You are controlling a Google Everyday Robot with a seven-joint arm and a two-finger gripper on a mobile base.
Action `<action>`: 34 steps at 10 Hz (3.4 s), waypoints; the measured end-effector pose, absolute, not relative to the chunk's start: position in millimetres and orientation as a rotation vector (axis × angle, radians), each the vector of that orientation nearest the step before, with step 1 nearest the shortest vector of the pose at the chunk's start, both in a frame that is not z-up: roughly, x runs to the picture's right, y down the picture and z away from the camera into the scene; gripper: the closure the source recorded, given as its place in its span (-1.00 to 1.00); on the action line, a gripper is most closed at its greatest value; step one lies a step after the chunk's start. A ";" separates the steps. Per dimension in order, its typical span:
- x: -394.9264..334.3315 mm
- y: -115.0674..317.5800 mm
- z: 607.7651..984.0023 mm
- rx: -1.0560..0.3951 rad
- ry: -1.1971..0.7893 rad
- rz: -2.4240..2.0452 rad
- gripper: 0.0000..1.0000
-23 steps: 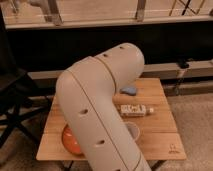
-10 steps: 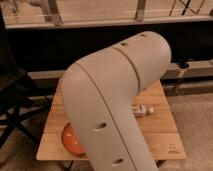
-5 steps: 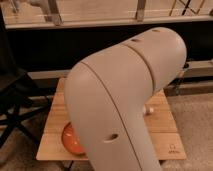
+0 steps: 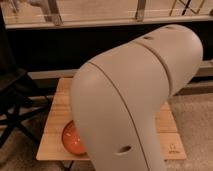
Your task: Place the eraser in the ceramic cup
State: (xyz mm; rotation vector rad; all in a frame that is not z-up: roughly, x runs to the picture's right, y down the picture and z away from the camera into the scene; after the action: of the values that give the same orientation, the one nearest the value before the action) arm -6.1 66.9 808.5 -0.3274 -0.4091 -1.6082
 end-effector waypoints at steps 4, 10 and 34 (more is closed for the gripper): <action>9.2 78.2 797.1 -0.348 -0.396 -1.577 1.00; 27.1 87.9 781.7 -0.335 -0.381 -1.528 1.00; 100.5 154.5 714.2 -0.391 -0.306 -1.354 1.00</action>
State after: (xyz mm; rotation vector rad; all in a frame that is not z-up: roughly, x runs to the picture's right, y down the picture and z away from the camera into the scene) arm 100.5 154.5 714.2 -0.3909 -0.3057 -1.3544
